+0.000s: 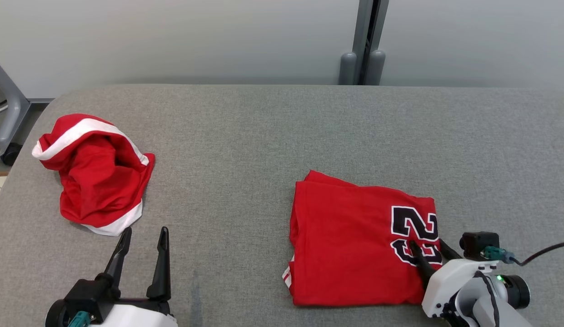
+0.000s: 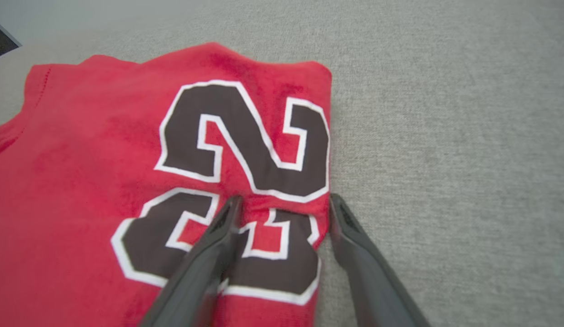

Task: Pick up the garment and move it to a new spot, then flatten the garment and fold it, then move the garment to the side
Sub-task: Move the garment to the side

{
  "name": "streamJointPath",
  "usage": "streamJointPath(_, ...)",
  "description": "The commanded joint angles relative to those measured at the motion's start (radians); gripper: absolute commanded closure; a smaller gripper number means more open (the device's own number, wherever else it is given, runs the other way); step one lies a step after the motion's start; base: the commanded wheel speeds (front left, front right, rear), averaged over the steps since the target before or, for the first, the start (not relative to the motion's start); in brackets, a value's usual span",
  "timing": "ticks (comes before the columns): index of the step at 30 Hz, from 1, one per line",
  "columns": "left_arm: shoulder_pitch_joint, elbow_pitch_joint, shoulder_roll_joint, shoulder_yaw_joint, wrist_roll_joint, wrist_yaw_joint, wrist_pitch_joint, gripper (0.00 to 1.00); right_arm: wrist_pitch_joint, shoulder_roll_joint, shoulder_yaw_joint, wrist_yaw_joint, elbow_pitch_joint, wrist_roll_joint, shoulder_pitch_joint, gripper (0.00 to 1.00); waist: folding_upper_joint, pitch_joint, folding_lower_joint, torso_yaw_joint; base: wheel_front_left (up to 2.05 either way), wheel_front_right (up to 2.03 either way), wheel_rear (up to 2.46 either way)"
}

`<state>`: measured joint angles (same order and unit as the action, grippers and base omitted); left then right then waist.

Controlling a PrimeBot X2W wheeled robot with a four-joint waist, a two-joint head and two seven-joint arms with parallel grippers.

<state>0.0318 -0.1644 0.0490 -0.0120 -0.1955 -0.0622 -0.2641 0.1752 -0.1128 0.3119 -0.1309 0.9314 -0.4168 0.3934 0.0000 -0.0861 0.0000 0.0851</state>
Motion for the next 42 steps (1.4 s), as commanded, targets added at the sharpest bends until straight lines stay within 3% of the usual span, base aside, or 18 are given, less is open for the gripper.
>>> streamJointPath(1,-0.018,-0.003,0.004,0.004,0.003,-0.005,0.0,0.0,-0.003,-0.001,0.005,0.0,0.021,-0.005,0.009,0.13,0.0,-0.001,0.0,0.001,0.0,0.0,0.0)
streamJointPath(3,-0.025,-0.005,0.003,0.005,0.002,-0.007,0.0,0.0,-0.006,0.006,0.01,0.0,0.052,-0.023,0.025,1.0,0.0,-0.003,0.0,0.003,0.0,0.0,0.0)
streamJointPath(12,-0.037,-0.01,0.003,0.009,-0.012,-0.01,0.0,0.0,0.033,-0.022,0.072,0.0,0.061,-0.062,0.164,1.0,0.0,-0.035,0.0,0.001,0.0,0.0,0.0)
streamJointPath(20,-0.098,0.009,0.004,-0.002,0.004,-0.026,0.0,0.0,0.014,-0.099,0.16,0.0,0.052,-0.072,0.39,1.0,0.0,-0.139,0.0,-0.028,0.0,0.0,0.0)
streamJointPath(31,-0.199,0.05,0.019,0.009,0.034,-0.049,0.0,0.0,0.005,-0.288,0.224,0.0,0.054,-0.103,0.596,1.0,0.0,-0.313,0.0,-0.141,0.0,0.0,0.0)
streamJointPath(42,-0.224,0.099,0.027,0.026,0.062,-0.057,0.0,0.0,-0.03,-0.453,0.29,0.0,0.028,-0.131,0.724,1.0,0.0,-0.383,0.0,-0.219,0.0,0.0,0.0)
